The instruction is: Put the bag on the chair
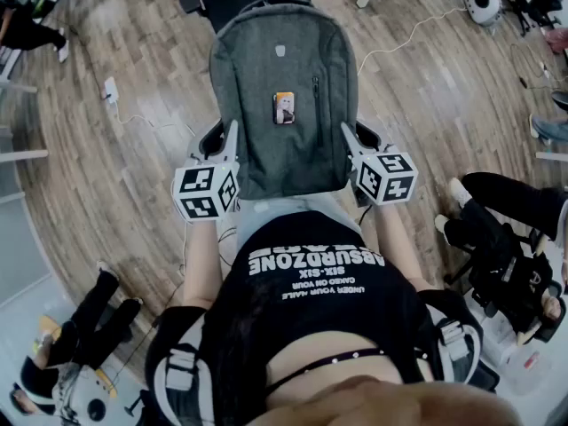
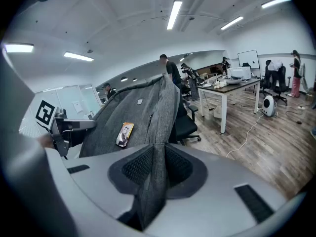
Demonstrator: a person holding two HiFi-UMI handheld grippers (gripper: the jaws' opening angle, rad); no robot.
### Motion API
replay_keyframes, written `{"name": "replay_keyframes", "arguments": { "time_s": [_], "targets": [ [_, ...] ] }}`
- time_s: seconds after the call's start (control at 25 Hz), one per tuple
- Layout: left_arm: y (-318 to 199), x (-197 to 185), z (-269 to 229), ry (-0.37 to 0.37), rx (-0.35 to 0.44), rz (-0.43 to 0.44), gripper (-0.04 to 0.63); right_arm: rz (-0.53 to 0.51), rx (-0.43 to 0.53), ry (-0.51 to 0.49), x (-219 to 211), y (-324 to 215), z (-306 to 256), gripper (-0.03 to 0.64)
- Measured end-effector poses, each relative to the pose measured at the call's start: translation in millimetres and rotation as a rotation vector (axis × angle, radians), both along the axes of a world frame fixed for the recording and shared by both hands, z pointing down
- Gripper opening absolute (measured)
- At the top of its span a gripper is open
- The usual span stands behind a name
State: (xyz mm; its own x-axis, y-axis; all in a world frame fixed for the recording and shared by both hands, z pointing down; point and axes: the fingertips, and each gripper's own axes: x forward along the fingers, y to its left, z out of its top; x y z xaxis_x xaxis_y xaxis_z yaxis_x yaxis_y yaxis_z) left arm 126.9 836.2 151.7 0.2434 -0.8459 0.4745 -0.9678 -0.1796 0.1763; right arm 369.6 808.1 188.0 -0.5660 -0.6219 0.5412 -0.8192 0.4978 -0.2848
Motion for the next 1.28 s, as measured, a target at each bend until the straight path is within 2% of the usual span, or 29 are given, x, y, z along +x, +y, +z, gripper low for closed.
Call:
{"name": "replay_keyframes", "arguments": {
  "time_s": [0.36,0.72,1.28],
  "targets": [
    [-53.6,-30.1,17.4,0.019,-0.016,0.002,0.072,0.016,-0.016,0.014,-29.4,-51.1,12.0,0.08],
    [-146.7,-84.6,27.8,0.036,-0.042,0.01,0.072,0.021,-0.042,0.031,-83.7,-141.6,18.7,0.081],
    [-294.0,-180.0,1.5,0.036,0.05,0.039,0.072,0.063,0.05,-0.001,-178.0,-284.5,-6.6,0.081]
  ]
}}
